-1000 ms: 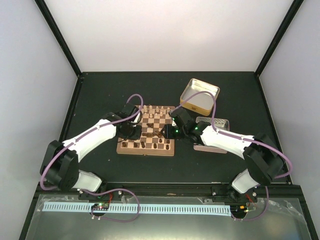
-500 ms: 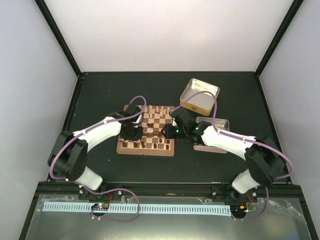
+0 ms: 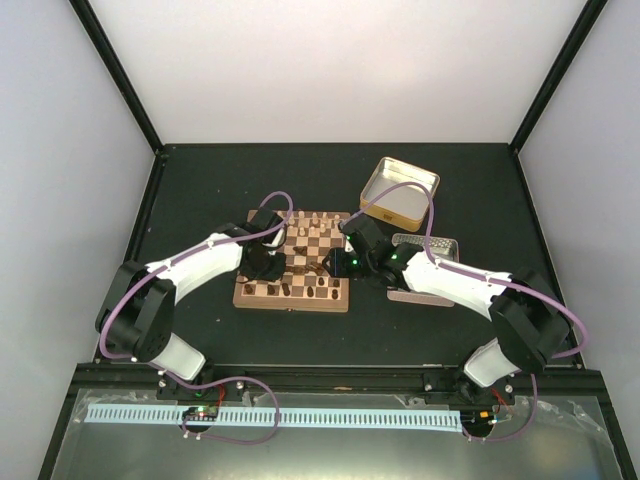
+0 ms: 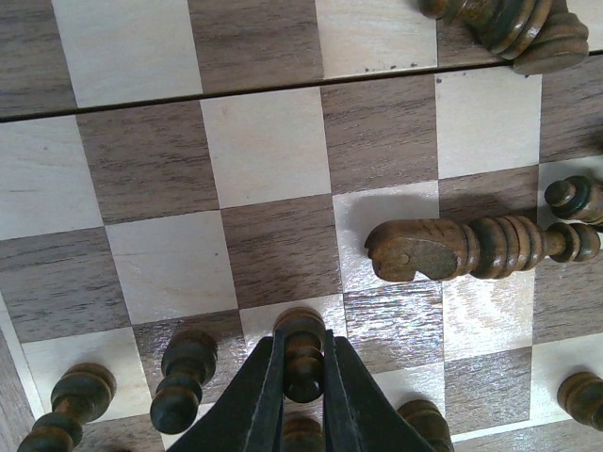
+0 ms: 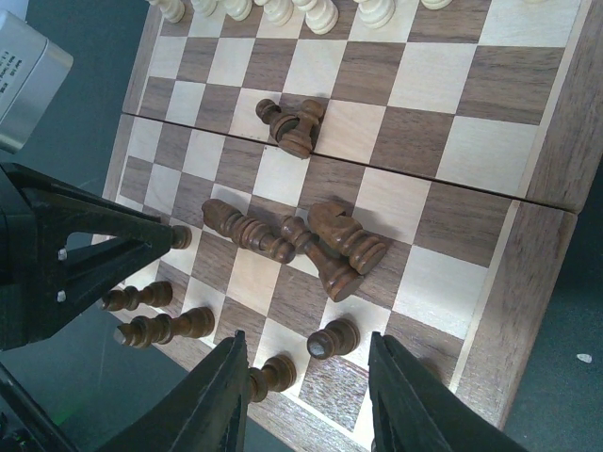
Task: Set up the chess pieces on the board
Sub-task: Place the chess piece on the chessboard.
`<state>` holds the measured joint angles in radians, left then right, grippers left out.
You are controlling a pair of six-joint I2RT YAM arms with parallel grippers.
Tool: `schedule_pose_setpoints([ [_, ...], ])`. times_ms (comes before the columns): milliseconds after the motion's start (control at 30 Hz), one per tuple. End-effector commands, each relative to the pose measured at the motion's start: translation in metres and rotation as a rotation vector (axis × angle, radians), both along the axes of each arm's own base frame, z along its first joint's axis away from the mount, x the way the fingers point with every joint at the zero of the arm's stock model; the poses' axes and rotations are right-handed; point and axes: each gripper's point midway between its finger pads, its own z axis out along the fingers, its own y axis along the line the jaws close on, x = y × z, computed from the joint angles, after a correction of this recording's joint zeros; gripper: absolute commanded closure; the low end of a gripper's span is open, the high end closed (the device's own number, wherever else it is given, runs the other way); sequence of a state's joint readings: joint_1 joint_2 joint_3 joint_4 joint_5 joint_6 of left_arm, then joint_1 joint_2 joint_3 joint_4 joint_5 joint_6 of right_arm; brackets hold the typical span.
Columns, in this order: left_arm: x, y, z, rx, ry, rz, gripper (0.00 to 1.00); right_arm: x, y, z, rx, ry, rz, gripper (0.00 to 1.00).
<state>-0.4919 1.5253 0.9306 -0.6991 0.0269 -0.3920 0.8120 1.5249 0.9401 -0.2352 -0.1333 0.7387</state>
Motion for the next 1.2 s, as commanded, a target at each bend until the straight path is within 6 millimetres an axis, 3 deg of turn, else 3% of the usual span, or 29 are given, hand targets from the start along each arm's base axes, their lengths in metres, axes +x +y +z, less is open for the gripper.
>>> schedule_pose_setpoints([
  [0,-0.004,0.002,0.003,0.006,0.020,-0.020,0.94,0.004,-0.003,0.009,-0.001,-0.031,-0.008,0.64],
  [800,-0.015,-0.001,0.002,-0.007,0.066,-0.059,0.89,0.003,-0.001,0.009,0.005,-0.029,0.000,0.64],
  [1000,-0.013,0.000,0.012,0.008,0.058,-0.078,0.78,0.003,0.000,0.010,0.010,-0.030,0.003,0.64],
  [1167,-0.005,-0.006,0.020,-0.014,0.034,-0.085,0.74,0.004,0.002,0.012,0.013,-0.032,0.007,0.63],
])
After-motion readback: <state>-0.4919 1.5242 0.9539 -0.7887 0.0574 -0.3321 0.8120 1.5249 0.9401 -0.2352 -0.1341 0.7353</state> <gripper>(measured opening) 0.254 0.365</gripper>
